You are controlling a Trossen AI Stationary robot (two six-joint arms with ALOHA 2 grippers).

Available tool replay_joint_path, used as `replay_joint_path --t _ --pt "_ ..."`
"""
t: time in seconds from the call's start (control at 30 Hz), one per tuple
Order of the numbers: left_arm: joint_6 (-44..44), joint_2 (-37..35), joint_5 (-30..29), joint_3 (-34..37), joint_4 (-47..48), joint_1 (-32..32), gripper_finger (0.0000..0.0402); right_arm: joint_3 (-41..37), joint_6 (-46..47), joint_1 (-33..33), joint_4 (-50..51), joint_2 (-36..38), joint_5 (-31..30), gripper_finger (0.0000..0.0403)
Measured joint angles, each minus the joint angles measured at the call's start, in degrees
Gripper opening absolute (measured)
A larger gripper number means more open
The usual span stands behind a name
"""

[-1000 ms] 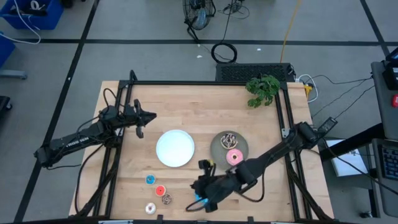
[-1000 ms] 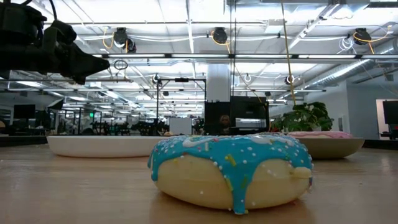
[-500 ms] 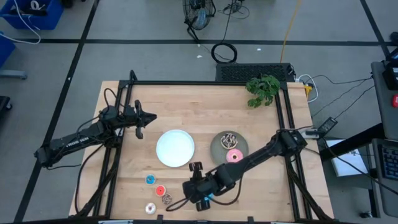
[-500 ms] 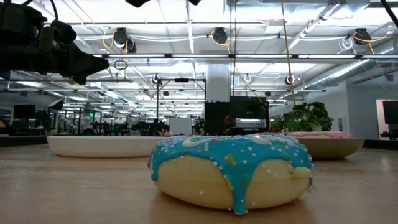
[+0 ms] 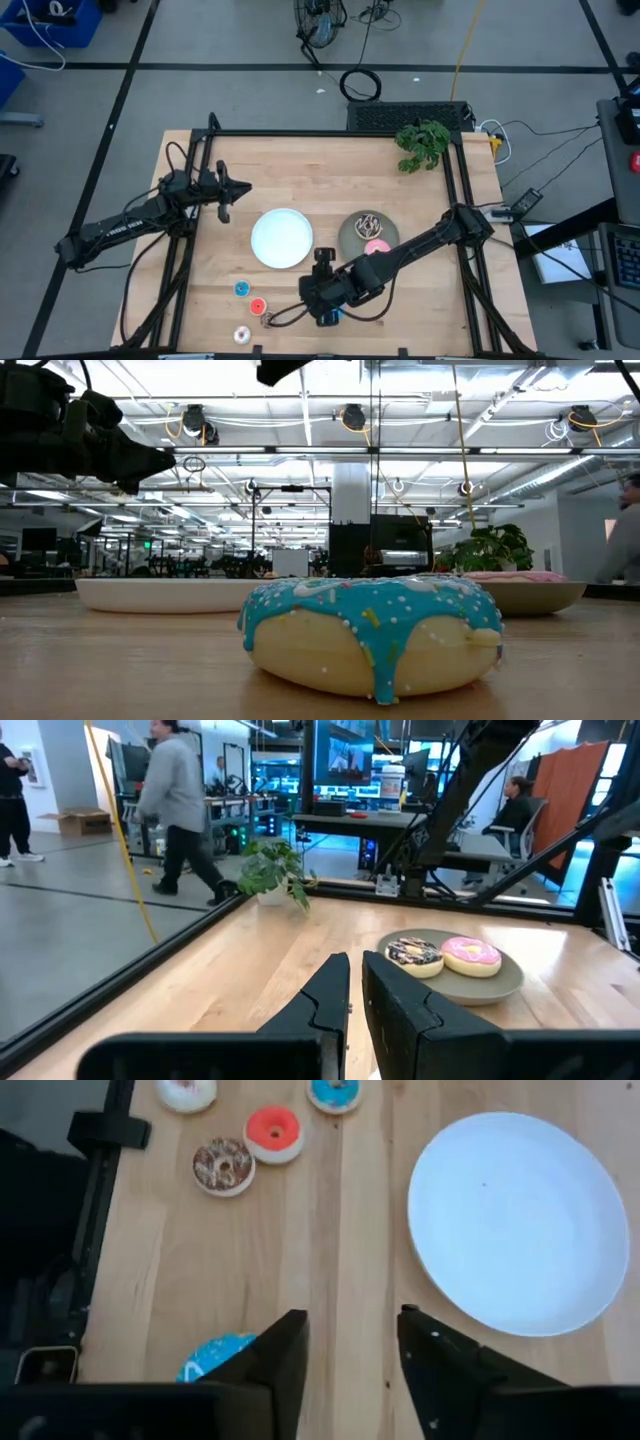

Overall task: Pick & Place donuts
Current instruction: Put the large blue donut on the gray plate

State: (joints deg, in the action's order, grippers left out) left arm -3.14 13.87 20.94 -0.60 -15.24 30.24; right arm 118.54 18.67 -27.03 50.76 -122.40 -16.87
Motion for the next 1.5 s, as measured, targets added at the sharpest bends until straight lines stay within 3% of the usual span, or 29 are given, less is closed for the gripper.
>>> replay_joint_path --t 0.2,0.5,0.63,1.03,1.2,1.5 --pt "0.2 0.0 0.0 0.0 -1.1 0.0 0.0037 -0.6 1.2 0.2 -5.3 -0.9 0.1 0.0173" --pt "0.4 0.0 0.0 0.0 -0.3 0.0 0.0037 -5.9 -3.8 0.0 -16.0 -1.0 0.6 0.0178" --pt "0.4 0.0 0.0 0.0 0.2 0.0 0.0037 -8.7 0.5 -0.1 -20.6 -0.9 0.3 0.0185" --pt "3.5 0.0 -1.7 0.0 0.2 0.0 0.0037 -18.2 12.8 0.1 -20.5 -1.0 0.5 0.0259" --pt "4.0 0.0 -4.6 0.0 1.1 0.0 0.0037 -19.2 13.7 0.0 -20.6 -1.0 0.6 0.0272" --pt "4.4 0.0 -4.6 0.0 1.6 0.0 0.0037 -19.3 16.7 -0.7 -14.7 -1.0 3.2 0.0276"
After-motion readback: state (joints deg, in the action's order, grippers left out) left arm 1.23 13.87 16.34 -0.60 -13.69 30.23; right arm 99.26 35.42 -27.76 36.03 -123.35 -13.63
